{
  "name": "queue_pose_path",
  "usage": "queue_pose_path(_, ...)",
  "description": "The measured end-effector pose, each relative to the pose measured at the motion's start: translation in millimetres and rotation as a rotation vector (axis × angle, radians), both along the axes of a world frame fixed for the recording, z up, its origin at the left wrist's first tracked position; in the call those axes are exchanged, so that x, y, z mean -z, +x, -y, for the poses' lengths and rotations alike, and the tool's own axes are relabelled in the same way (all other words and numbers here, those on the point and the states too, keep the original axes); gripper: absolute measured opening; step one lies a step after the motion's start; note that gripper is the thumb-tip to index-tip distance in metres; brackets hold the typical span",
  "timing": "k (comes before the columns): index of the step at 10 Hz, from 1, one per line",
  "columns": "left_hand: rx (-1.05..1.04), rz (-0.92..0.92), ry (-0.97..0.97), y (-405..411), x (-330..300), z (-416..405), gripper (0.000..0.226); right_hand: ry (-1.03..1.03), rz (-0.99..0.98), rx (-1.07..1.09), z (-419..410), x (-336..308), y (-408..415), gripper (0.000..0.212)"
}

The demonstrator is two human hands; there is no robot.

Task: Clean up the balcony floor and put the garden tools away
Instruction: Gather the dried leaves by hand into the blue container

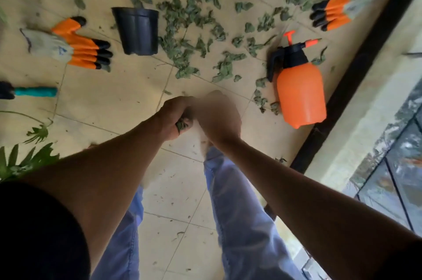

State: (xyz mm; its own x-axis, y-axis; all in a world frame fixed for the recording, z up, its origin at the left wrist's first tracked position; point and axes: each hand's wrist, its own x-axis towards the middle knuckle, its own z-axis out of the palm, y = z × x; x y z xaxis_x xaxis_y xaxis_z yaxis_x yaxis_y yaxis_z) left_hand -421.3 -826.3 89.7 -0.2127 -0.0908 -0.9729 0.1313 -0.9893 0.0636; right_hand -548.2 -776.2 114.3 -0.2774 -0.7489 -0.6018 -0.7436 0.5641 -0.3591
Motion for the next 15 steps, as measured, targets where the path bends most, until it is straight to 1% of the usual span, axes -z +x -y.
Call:
queue_pose_path(1, 0.127, 0.046, 0.078, -14.5, -3.3, -4.1, 0.029, 0.095, 0.059, 0.109, -19.8, 0.1, -32.5, 0.041)
queue_pose_path(2, 0.208, 0.012, 0.107, -26.2, -10.7, -7.2, 0.032, 0.196, 0.019, 0.176, -45.3, 3.6, -61.7, 0.037)
queue_pose_path(3, 0.384, 0.001, 0.015, -42.7, -15.2, -3.3, 0.022, 0.285, 0.002, 0.175, -61.8, 8.9, -84.5, 0.045)
queue_pose_path(4, 0.650, 0.027, -0.130, -55.2, -7.3, -3.6, 0.023, 0.332, -0.009, 0.189, -67.0, 26.1, -101.2, 0.055)
queue_pose_path(5, 0.811, 0.065, -0.163, -72.2, 9.5, -2.7, 0.037, 0.359, -0.033, 0.330, -65.4, 40.1, -116.7, 0.063)
queue_pose_path(6, 0.888, 0.100, -0.240, -83.0, 33.1, 3.5, 0.038, 0.334, -0.041, 0.374, -63.7, 63.5, -122.7, 0.071)
queue_pose_path(7, 0.927, 0.112, -0.254, -86.0, 55.8, 7.7, 0.033, 0.338, -0.107, 0.397, -59.3, 86.0, -136.2, 0.085)
queue_pose_path(8, 0.981, 0.145, -0.229, -78.3, 75.4, 5.1, 0.039, 0.329, -0.093, 0.412, -42.1, 49.0, -128.1, 0.073)
queue_pose_path(9, 1.055, 0.207, -0.208, -63.4, 88.6, 2.0, 0.042, 0.304, -0.015, 0.057, -34.5, 23.8, -87.0, 0.046)
queue_pose_path(10, 1.105, 0.231, -0.179, -51.7, 94.4, 2.8, 0.041, -0.025, -0.069, 0.137, -83.4, 154.1, -42.0, 0.049)
queue_pose_path(11, 1.128, 0.228, -0.187, -50.8, 96.1, 5.2, 0.039, -0.007, 0.013, 0.200, -86.5, 135.8, -42.4, 0.040)
queue_pose_path(12, 1.145, 0.195, -0.210, -59.0, 96.1, 8.7, 0.039, 0.022, -0.055, 0.450, -61.7, 119.2, -100.7, 0.017)
queue_pose_path(13, 1.149, 0.180, -0.232, -70.0, 97.6, 13.2, 0.040, 0.112, -0.268, 0.588, -42.7, 137.6, -163.8, 0.062)
queue_pose_path(14, 1.150, 0.167, -0.250, -78.5, 97.1, 18.5, 0.040, 0.078, -0.146, 0.512, -32.7, 139.8, -149.4, 0.076)
queue_pose_path(15, 1.152, 0.162, -0.264, -81.9, 95.7, 24.3, 0.040, 0.077, -0.159, 0.440, -22.3, 137.3, -150.6, 0.090)
